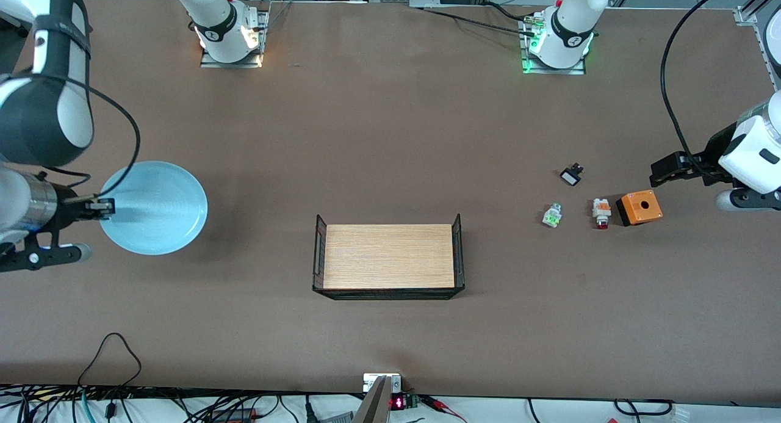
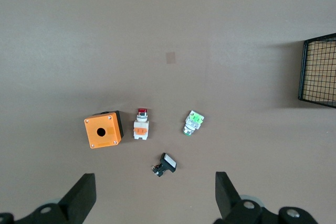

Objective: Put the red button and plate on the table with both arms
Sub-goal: 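Lower the blue plate onto the table with the right gripper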

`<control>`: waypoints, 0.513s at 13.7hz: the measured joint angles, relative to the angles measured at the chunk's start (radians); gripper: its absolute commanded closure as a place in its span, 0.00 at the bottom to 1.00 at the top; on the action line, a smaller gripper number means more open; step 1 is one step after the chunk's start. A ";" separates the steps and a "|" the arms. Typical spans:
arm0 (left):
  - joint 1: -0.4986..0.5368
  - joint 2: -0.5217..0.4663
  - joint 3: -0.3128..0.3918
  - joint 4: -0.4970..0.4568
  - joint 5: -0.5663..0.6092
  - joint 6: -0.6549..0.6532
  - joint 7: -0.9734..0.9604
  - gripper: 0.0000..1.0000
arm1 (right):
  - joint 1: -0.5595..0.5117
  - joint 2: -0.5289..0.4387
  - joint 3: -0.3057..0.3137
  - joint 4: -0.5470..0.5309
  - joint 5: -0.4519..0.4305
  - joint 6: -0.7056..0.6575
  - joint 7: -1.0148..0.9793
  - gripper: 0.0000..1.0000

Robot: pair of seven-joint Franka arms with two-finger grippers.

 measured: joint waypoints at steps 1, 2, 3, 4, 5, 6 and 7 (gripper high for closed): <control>0.000 0.000 0.001 0.000 0.000 0.000 0.000 0.00 | 0.000 0.018 0.000 -0.010 0.000 0.028 0.000 1.00; 0.000 0.000 0.003 0.000 0.000 0.000 0.000 0.00 | 0.001 0.036 0.000 -0.017 0.000 0.051 0.000 1.00; 0.002 0.000 0.007 0.000 0.000 0.000 0.000 0.00 | 0.001 0.053 0.001 -0.022 0.000 0.072 0.000 1.00; 0.006 0.000 0.012 0.000 0.000 0.000 0.000 0.00 | 0.002 0.071 0.001 -0.025 0.000 0.099 0.000 1.00; 0.013 0.000 0.015 0.000 0.000 0.000 0.000 0.00 | 0.004 0.088 0.002 -0.027 0.001 0.125 0.000 1.00; 0.022 0.000 0.016 0.000 0.000 0.000 0.000 0.00 | 0.006 0.106 0.003 -0.028 0.001 0.150 0.000 1.00; 0.026 -0.001 0.017 0.001 0.000 0.000 0.000 0.00 | 0.008 0.120 0.003 -0.029 0.005 0.169 0.000 1.00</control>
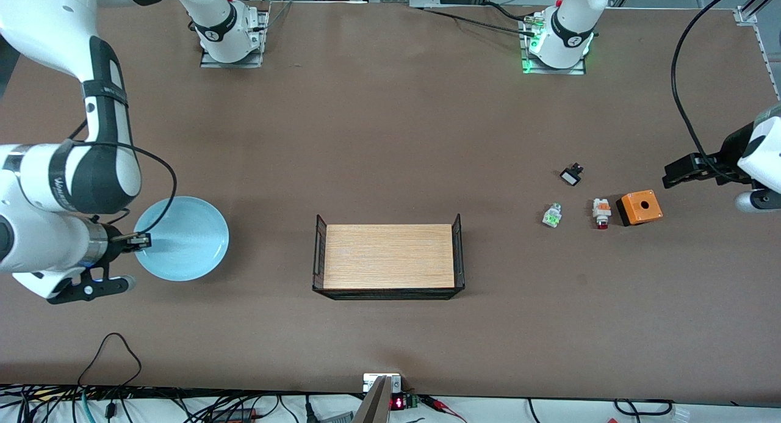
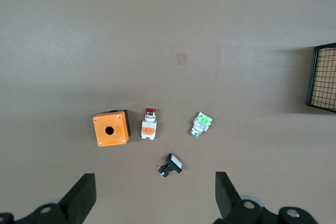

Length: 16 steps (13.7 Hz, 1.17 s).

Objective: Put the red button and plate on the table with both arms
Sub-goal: 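Lower the blue plate onto the table with the right gripper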

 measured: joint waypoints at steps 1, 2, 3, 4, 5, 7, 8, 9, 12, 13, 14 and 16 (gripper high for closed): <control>0.001 -0.001 0.000 0.001 0.000 0.000 0.000 0.00 | 0.002 0.011 0.000 -0.008 0.012 0.014 0.000 1.00; 0.001 -0.001 0.000 0.002 0.000 0.000 0.000 0.00 | 0.002 0.016 0.001 -0.022 0.032 0.025 0.000 1.00; 0.001 -0.001 0.000 0.002 0.000 0.000 0.000 0.00 | 0.001 0.018 0.001 -0.042 0.052 0.040 0.000 1.00; 0.003 -0.001 0.001 0.002 0.000 0.000 0.000 0.00 | 0.000 0.019 0.001 -0.065 0.065 0.057 0.000 1.00; 0.006 -0.001 0.001 0.002 0.000 0.000 0.000 0.00 | -0.001 0.021 0.001 -0.090 0.070 0.076 0.000 0.99; 0.010 -0.001 0.000 0.002 -0.001 0.000 0.002 0.00 | -0.001 0.026 0.001 -0.139 0.073 0.111 0.000 0.99; 0.010 -0.001 -0.001 0.002 -0.007 0.000 0.002 0.00 | -0.002 0.027 0.001 -0.161 0.073 0.131 0.000 0.99; 0.009 -0.001 -0.002 0.002 -0.023 0.000 0.002 0.00 | -0.002 0.027 0.000 -0.182 0.074 0.154 0.001 0.99; 0.010 -0.001 -0.003 0.002 -0.065 0.000 0.002 0.00 | -0.002 0.031 0.001 -0.228 0.075 0.236 0.001 0.99; 0.010 -0.001 -0.003 0.002 -0.072 0.000 0.002 0.00 | -0.002 0.039 0.001 -0.239 0.075 0.276 0.001 0.99; 0.010 -0.001 -0.003 0.002 -0.074 0.000 0.002 0.00 | -0.002 0.052 0.001 -0.245 0.075 0.318 0.001 0.99; 0.013 -0.001 -0.001 0.002 -0.074 0.000 0.003 0.00 | -0.002 0.087 0.001 -0.250 0.075 0.404 0.001 0.99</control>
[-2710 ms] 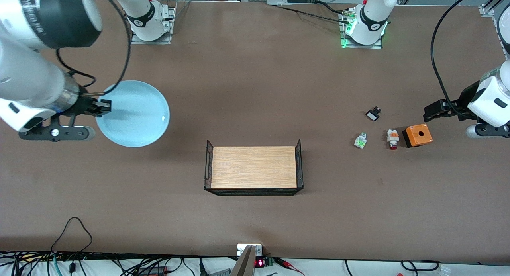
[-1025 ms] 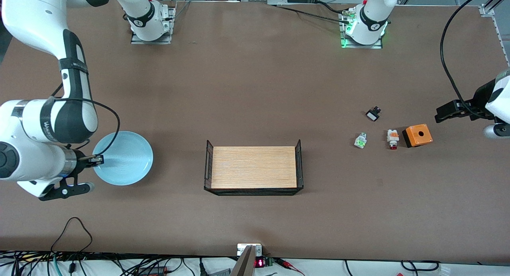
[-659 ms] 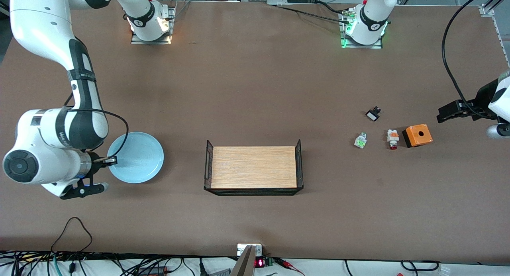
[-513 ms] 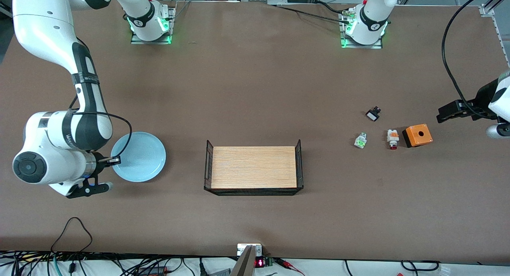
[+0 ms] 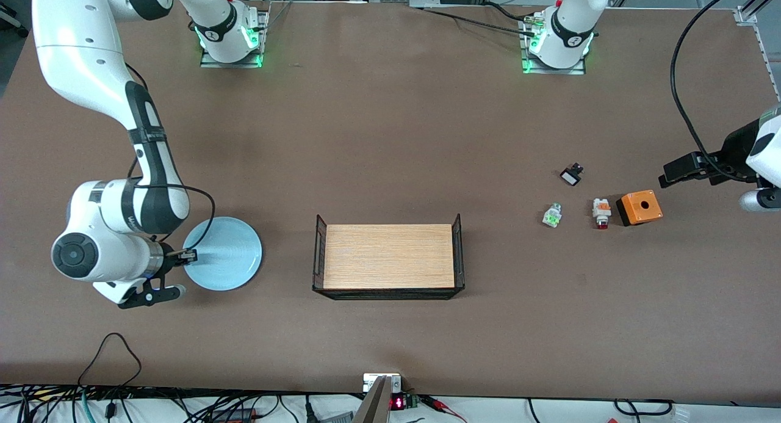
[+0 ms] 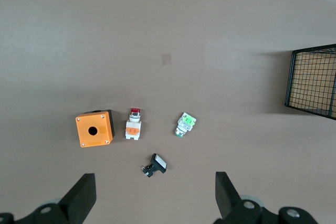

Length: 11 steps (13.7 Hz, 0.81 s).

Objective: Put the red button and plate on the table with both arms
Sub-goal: 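Lower the blue plate onto the table with the right gripper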

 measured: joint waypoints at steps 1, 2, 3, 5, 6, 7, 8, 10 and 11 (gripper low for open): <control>0.003 0.000 0.001 0.000 0.000 0.000 0.001 0.00 | 0.000 0.018 0.000 0.000 0.001 0.036 0.000 0.99; 0.005 0.000 0.002 0.000 0.000 0.000 0.001 0.00 | 0.000 0.032 0.000 -0.001 0.002 0.063 0.000 0.99; 0.006 0.000 0.002 0.000 0.000 0.000 0.002 0.00 | 0.000 0.041 0.000 -0.001 0.003 0.085 0.000 0.99; 0.006 0.000 0.001 0.000 0.000 0.000 0.003 0.00 | 0.000 0.054 0.000 -0.001 0.006 0.117 0.000 0.98; 0.006 0.000 0.000 0.000 0.000 0.000 0.003 0.00 | 0.000 0.058 0.000 -0.001 0.006 0.127 0.000 0.93; 0.005 0.003 -0.001 -0.001 0.000 0.000 0.003 0.00 | 0.000 0.060 0.000 -0.001 0.006 0.133 0.000 0.90; 0.005 0.008 -0.001 -0.003 0.000 0.000 0.003 0.00 | 0.000 0.061 0.000 -0.001 0.006 0.136 0.000 0.87; 0.006 0.014 0.001 -0.003 0.000 0.000 0.003 0.00 | 0.000 0.068 0.000 -0.001 0.006 0.143 0.000 0.75; 0.008 0.014 0.002 -0.002 0.000 -0.001 0.003 0.00 | 0.001 0.072 0.000 -0.001 0.006 0.146 0.000 0.65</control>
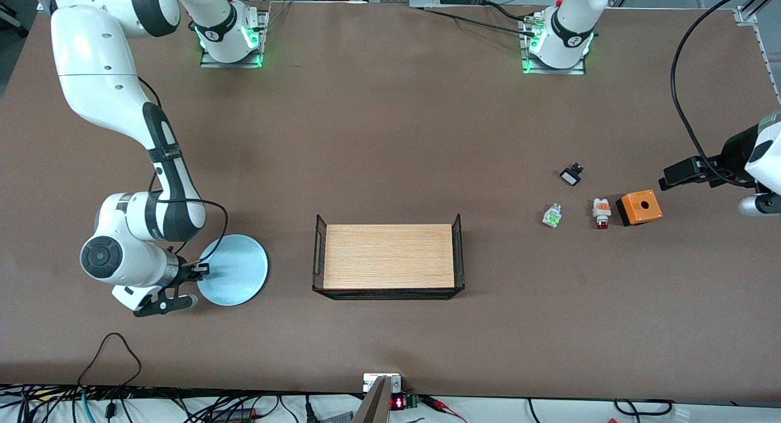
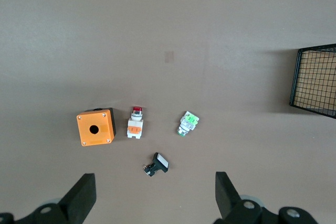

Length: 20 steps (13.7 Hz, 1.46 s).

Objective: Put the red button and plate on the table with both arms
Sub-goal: 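Lower the blue plate onto the table with the right gripper, then open the right gripper and draw it back from the plate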

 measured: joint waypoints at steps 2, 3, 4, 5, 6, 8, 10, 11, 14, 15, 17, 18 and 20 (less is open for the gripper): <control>0.005 0.002 0.002 -0.001 0.000 -0.021 0.000 0.00 | 0.002 0.002 0.000 0.000 0.000 0.001 0.000 0.00; 0.006 0.004 0.003 -0.002 0.000 -0.038 0.000 0.00 | 0.003 0.002 0.001 0.000 0.000 0.001 0.000 0.00; 0.007 0.007 0.004 -0.003 0.000 -0.047 0.000 0.00 | 0.004 0.002 0.001 0.001 0.000 0.001 0.000 0.00; 0.006 0.009 0.004 -0.003 0.000 -0.050 0.000 0.00 | 0.004 0.001 0.001 0.003 0.000 0.000 0.000 0.00; 0.006 0.010 0.003 -0.003 0.000 -0.050 0.000 0.00 | 0.005 -0.003 0.002 0.008 0.000 -0.010 0.000 0.00; 0.006 0.009 0.004 -0.001 0.000 -0.050 0.000 0.00 | 0.010 -0.022 0.007 0.043 0.000 -0.100 0.000 0.00; 0.008 0.009 0.006 0.002 0.000 -0.050 0.000 0.00 | 0.027 -0.076 0.010 0.093 0.000 -0.191 0.000 0.00; 0.009 0.008 0.007 0.002 0.000 -0.050 0.000 0.00 | 0.033 -0.118 0.010 0.110 0.000 -0.219 0.000 0.00; 0.011 0.008 0.008 0.002 0.000 -0.050 0.000 0.00 | 0.033 -0.270 0.010 0.124 -0.001 -0.399 -0.005 0.00; 0.011 0.008 0.008 0.002 0.000 -0.050 0.000 0.00 | 0.033 -0.311 0.010 0.123 -0.001 -0.431 -0.006 0.00; 0.011 0.008 0.008 0.003 0.000 -0.050 0.000 0.00 | 0.034 -0.366 0.010 0.120 -0.001 -0.473 -0.007 0.00; 0.011 0.008 0.008 0.003 0.000 -0.050 0.000 0.00 | 0.034 -0.381 0.010 0.119 -0.001 -0.505 -0.007 0.00; 0.011 0.008 0.007 0.003 0.000 -0.050 0.000 0.00 | 0.042 -0.398 0.011 0.119 -0.001 -0.550 -0.007 0.00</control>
